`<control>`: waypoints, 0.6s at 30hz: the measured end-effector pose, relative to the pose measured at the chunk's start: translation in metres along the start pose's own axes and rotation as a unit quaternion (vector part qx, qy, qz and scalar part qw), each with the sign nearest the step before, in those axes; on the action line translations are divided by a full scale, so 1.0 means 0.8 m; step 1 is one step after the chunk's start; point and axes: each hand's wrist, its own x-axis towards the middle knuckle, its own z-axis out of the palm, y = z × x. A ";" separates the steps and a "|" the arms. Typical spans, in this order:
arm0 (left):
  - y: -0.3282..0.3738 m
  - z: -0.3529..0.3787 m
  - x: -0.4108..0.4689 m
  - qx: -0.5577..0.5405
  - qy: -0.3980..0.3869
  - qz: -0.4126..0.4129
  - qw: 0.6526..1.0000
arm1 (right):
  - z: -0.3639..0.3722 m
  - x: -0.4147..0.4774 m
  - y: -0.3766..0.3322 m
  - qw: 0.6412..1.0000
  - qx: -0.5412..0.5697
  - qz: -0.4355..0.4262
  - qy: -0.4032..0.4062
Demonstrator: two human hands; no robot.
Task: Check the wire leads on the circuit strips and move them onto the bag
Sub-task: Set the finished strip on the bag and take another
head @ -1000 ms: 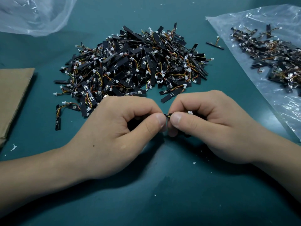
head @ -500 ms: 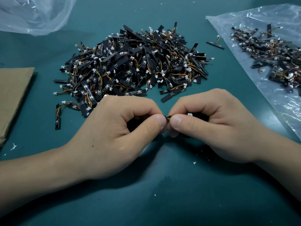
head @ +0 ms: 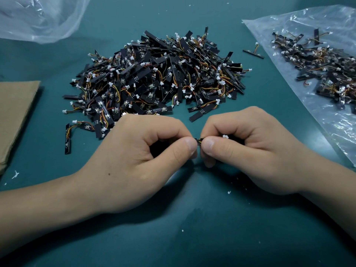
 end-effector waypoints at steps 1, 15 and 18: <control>0.000 0.000 0.000 0.000 0.000 0.000 1.000 | 0.000 0.000 0.000 1.000 0.001 0.000 -0.002; -0.003 -0.001 0.000 0.004 -0.006 0.000 1.000 | 0.001 0.000 0.000 1.000 -0.002 -0.015 0.005; -0.002 0.000 -0.001 -0.003 -0.002 -0.003 1.000 | 0.001 0.000 0.002 1.000 -0.006 -0.012 0.007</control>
